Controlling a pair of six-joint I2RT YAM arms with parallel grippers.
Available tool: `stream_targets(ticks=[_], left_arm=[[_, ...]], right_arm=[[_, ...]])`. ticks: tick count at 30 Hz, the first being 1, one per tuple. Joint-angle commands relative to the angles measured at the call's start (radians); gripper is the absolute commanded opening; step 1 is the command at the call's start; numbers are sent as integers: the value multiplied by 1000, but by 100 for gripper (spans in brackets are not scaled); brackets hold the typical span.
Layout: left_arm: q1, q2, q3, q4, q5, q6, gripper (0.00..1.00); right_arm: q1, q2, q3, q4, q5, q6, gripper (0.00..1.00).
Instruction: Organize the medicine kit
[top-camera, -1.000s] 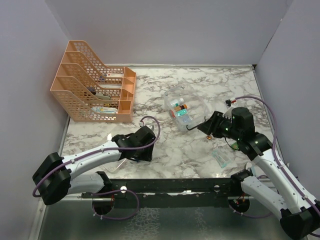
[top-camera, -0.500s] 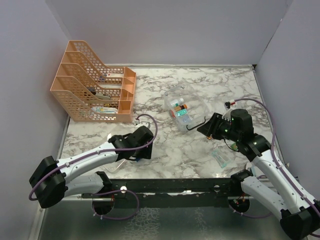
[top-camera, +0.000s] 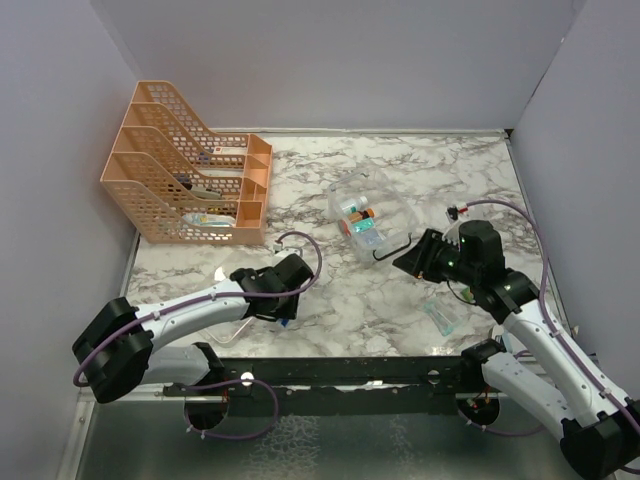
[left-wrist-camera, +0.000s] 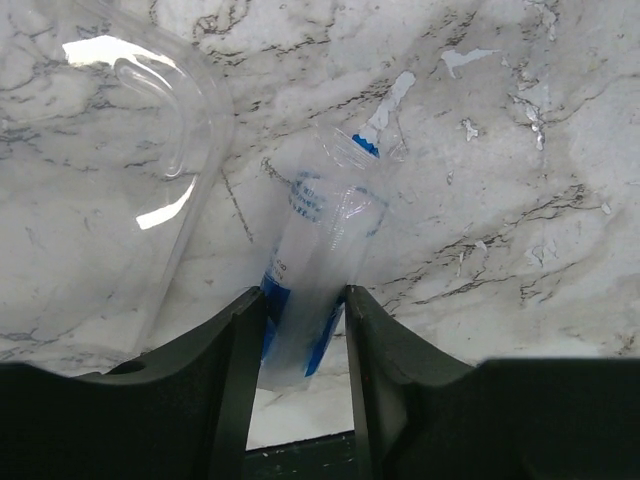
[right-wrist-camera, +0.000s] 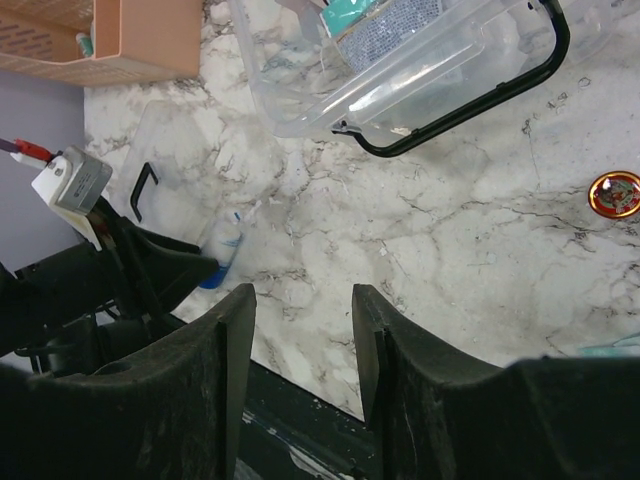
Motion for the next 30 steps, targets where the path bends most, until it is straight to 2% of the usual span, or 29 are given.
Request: stream_targets(ticks=[1,7,11,16,21,23,27,30], left_arm=[[-4,2,-15,61,75,-2,38],[-5,13,-17,121,140,-23,38],[-4,27,-18,121,104,-20,58],[-4,65,-19,123,119,0,60],[-4,95,-19,138,119,16,52],[-5,104,-13,143,109,24,46],[-4,91,11,160,97,45,36],[-4,38,37,183,69,50,33]], right_arm=[[4,-4,-15,38,-24,14,43],[3,4,-28,59,-66,-20,43],[3,22,-26,66,-119,-48,43],[4,23,-25,67,-130,-58,43],[4,19,-29,82,-153,-76,44],[4,16,-37,105,-193,-93,45],[4,-22,-76,225,-350,-102,46],[4,-83,-104,308,-388,-96,48]])
